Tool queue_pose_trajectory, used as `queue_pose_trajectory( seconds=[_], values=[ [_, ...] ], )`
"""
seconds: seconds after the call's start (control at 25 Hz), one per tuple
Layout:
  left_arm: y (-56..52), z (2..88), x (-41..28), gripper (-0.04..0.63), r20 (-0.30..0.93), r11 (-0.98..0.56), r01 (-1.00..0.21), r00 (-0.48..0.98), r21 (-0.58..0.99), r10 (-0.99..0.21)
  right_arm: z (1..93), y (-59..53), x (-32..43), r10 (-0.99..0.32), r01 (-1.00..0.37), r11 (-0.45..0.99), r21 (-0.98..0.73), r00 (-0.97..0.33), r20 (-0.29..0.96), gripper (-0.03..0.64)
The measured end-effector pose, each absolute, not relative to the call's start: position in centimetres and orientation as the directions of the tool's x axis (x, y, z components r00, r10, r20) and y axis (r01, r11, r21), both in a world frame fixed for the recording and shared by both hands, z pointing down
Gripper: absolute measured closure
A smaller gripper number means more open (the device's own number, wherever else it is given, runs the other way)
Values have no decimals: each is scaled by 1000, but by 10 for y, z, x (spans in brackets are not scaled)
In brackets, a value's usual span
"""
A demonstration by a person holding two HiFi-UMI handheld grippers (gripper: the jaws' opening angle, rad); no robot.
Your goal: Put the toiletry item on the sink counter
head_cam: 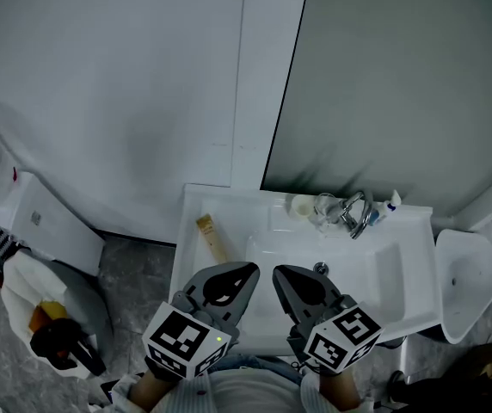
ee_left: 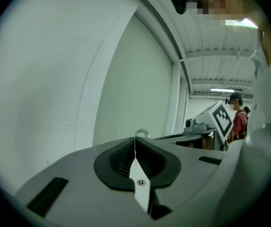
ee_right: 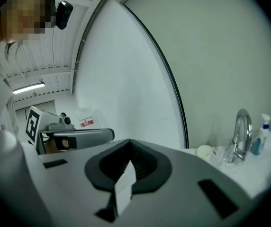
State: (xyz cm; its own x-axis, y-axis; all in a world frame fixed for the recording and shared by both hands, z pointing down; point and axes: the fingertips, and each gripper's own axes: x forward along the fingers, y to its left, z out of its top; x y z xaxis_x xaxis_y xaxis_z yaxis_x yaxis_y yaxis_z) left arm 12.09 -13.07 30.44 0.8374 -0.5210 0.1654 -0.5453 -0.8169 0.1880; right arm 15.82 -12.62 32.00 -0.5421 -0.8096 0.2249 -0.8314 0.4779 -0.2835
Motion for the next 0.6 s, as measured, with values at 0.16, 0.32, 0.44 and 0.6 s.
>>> queue_pose_trajectory(
  seconds=[0.16,0.32,0.44,0.6],
  values=[
    [-128,308,126,577,172,-822,-537,843,192,-510,323,-125,161,-807,-833,476,-281,-541,238,607],
    [-128,308,127,577,173,-821,-537,842,192,-511,323,-125,160,-804,-833,480,-276,-543,242,607],
    [-130,308,128,577,170,-818,-542,839,191,-517,322,-126,160,-801,-828,487,-276,-550,237,607],
    [-132,308,127,577,168,-813,-548,836,198,-523,319,-128,156,-794,-826,499,-263,-557,241,607]
  ],
)
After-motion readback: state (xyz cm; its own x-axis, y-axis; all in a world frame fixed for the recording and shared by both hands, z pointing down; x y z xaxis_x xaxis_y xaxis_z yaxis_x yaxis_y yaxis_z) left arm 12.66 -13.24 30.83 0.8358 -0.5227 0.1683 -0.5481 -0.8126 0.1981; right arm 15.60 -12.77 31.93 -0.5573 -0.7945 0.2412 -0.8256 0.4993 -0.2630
